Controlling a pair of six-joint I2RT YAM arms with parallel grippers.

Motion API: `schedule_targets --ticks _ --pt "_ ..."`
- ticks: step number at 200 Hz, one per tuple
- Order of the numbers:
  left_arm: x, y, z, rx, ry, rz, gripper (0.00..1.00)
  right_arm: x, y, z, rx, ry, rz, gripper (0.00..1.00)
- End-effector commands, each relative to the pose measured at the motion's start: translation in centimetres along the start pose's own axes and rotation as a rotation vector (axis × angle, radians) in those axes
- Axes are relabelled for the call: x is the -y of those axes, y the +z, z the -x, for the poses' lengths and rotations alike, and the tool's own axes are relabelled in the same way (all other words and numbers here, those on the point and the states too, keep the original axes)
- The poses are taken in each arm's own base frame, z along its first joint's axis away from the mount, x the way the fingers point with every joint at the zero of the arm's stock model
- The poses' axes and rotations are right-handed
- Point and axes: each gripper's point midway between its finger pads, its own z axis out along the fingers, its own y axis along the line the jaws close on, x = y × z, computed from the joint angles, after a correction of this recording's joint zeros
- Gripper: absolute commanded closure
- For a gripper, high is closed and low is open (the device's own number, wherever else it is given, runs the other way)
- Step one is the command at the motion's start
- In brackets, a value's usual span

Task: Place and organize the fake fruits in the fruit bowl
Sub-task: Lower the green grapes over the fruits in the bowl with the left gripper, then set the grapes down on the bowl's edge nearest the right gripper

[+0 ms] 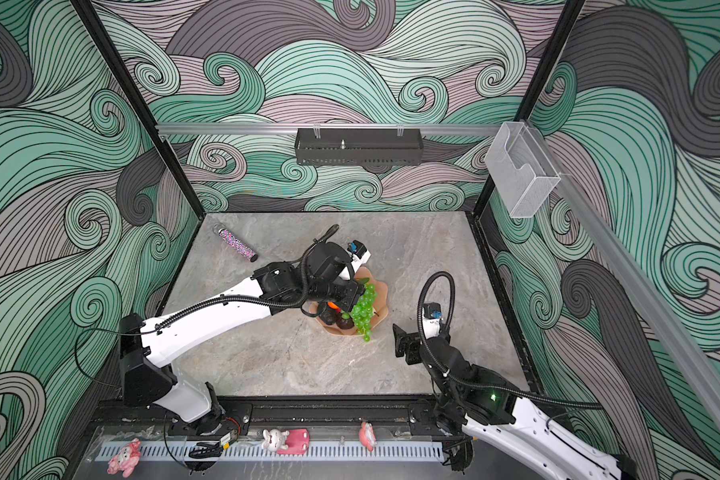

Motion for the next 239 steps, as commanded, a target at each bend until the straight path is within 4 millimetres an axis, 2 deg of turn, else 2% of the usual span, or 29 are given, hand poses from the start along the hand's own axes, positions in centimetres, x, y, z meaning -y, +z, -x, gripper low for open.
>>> schedule_targets --ticks 1,84,142,239 --pt "-0.9 0.6 0.0 -0.003 0.031 0.057 1.00 0.2 0.1 -0.4 -0.009 0.004 -0.007 0.09" --pt "-1.2 4.6 -1.9 -0.120 0.075 0.074 1.00 0.3 0.1 -0.5 -0.010 0.005 -0.009 0.09" --pt "0.7 6.1 -0.6 -0.120 0.071 -0.003 1.00 0.4 0.2 -0.6 -0.013 0.003 -0.017 0.08" --pt "1.9 10.5 1.3 -0.122 0.000 -0.033 1.00 0.4 0.2 -0.6 -0.010 0.007 -0.014 0.08"
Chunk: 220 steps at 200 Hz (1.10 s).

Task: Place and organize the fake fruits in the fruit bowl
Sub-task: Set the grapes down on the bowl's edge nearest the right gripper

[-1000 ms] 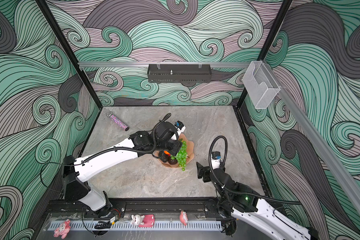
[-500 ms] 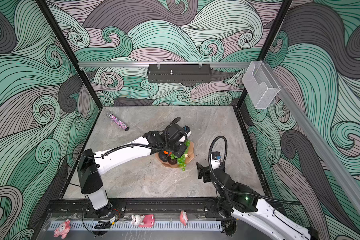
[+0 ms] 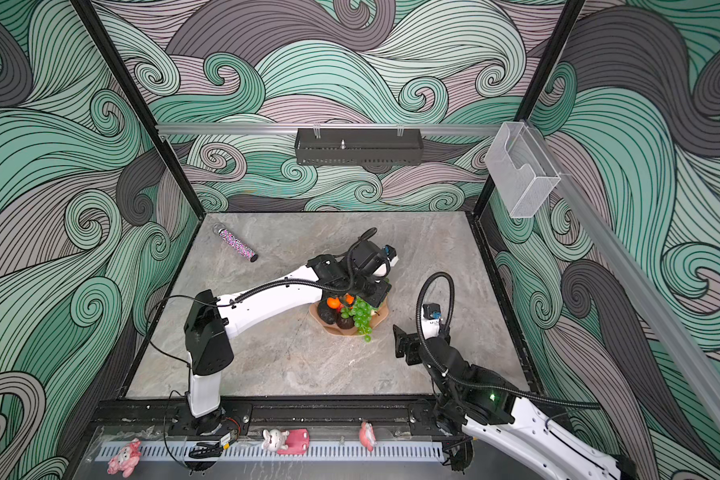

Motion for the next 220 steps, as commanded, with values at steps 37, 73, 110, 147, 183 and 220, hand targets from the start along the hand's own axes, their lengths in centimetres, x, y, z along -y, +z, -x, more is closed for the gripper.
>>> schedule_targets --ticks 37,73,110,147,183,220 --pt "-0.5 1.7 1.9 0.010 -0.108 0.000 1.00 0.2 0.0 -0.2 0.002 0.009 -0.003 0.08" --pt "-2.6 3.3 1.3 -0.026 -0.179 0.053 1.00 0.2 0.0 -0.3 -0.001 0.008 -0.002 0.08" --pt "-4.0 4.4 1.3 -0.034 -0.234 0.060 1.00 0.3 0.0 -0.3 0.003 0.012 -0.004 0.08" --pt "-5.0 5.0 1.2 -0.043 -0.267 0.075 1.00 0.2 0.0 -0.2 0.003 0.012 0.000 0.07" --pt "-6.9 4.4 1.0 -0.049 -0.313 0.125 1.00 0.2 0.0 -0.3 0.001 0.013 -0.001 0.08" --pt "-8.6 4.2 1.0 -0.043 -0.361 0.151 1.00 0.2 0.0 -0.3 0.000 0.010 -0.001 0.07"
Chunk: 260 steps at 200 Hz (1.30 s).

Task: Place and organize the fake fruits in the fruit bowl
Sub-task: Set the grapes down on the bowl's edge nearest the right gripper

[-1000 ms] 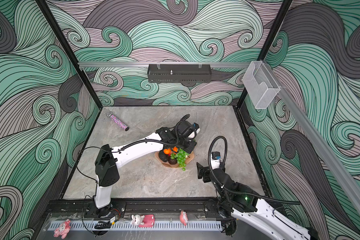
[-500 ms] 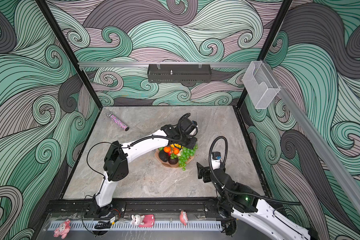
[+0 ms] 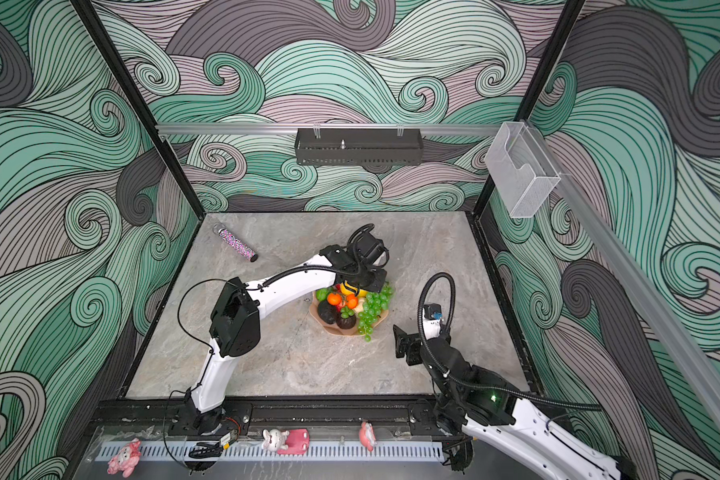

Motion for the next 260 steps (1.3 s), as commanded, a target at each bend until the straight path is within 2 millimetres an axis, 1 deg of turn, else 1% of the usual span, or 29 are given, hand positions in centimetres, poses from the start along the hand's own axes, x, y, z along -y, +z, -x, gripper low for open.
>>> schedule_targets --ticks 1,38,64,86,106,122,144,158,188,204,229,260 --pt "-1.4 -0.8 1.0 0.016 -0.054 0.034 1.00 0.2 0.1 -0.3 -0.003 0.005 -0.008 0.07" --pt "-1.8 -0.4 1.0 0.013 -0.061 0.040 1.00 0.2 0.1 -0.3 -0.004 0.006 -0.008 0.07" --pt "-1.2 -0.4 1.0 0.003 -0.059 0.012 1.00 0.2 0.1 -0.3 -0.004 0.008 -0.007 0.07" --pt "-0.7 -0.5 1.1 0.000 -0.056 -0.012 0.97 0.2 0.1 -0.3 -0.004 0.007 -0.007 0.07" --pt "-0.5 -0.5 1.1 0.001 -0.048 -0.021 0.90 0.2 0.1 -0.2 -0.002 0.008 -0.007 0.07" --pt "-0.5 -0.4 1.1 0.000 -0.042 -0.025 0.90 0.2 0.1 -0.2 -0.003 0.008 -0.007 0.07" --pt "-0.6 -0.4 1.3 0.004 -0.041 -0.019 0.93 0.2 0.0 -0.2 -0.002 0.008 -0.006 0.07" --pt "-0.8 -0.5 1.4 0.007 -0.043 -0.017 0.93 0.2 0.0 -0.2 -0.002 0.009 -0.003 0.07" --pt "-0.9 -1.0 1.6 0.014 -0.046 -0.017 0.89 0.1 0.2 -0.4 -0.012 0.012 -0.004 0.07" --pt "-0.7 -1.5 1.7 0.017 -0.047 -0.025 0.84 0.0 0.4 -0.7 -0.030 0.013 -0.005 0.07" --pt "-0.3 -2.2 1.9 0.020 -0.047 -0.046 0.79 -0.4 0.7 -1.1 -0.065 0.018 -0.002 0.05" --pt "0.1 -3.3 2.2 0.034 -0.046 -0.062 0.77 -0.9 1.3 -1.7 -0.118 0.016 0.009 0.02"
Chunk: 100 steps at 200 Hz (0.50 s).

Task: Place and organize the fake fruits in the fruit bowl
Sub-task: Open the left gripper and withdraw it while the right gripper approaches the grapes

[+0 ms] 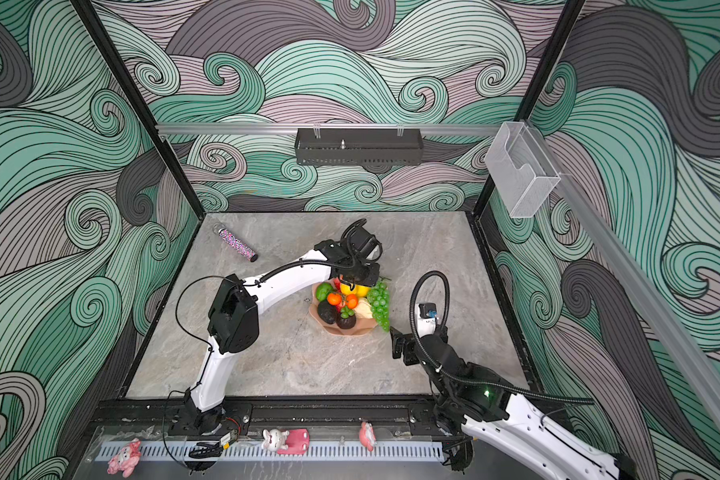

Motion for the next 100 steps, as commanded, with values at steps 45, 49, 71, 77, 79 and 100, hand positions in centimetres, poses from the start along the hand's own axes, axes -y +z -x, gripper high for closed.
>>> schedule_targets --ticks 45,49,71,77,79,100 --pt "2.5 -6.6 1.7 0.054 0.033 -0.107 0.70 -0.8 0.8 0.0 -0.098 0.049 0.036 0.03" --pt "2.8 -7.1 1.6 0.055 0.052 -0.124 0.68 -0.7 0.8 0.2 -0.100 0.054 0.037 0.03" --pt "1.7 -10.4 1.0 0.066 0.096 -0.081 0.63 -0.6 0.6 1.5 -0.099 0.084 0.043 0.02" --pt "0.9 -11.3 0.8 0.079 0.091 -0.051 0.63 -0.4 0.5 1.8 -0.102 0.091 0.039 0.03" --pt "0.7 -11.6 0.8 0.084 0.092 -0.047 0.62 -0.4 0.6 1.9 -0.104 0.091 0.040 0.03" --pt "-2.2 -14.8 0.2 0.161 0.063 -0.027 0.59 -0.3 1.1 2.5 -0.135 0.111 0.029 0.02"
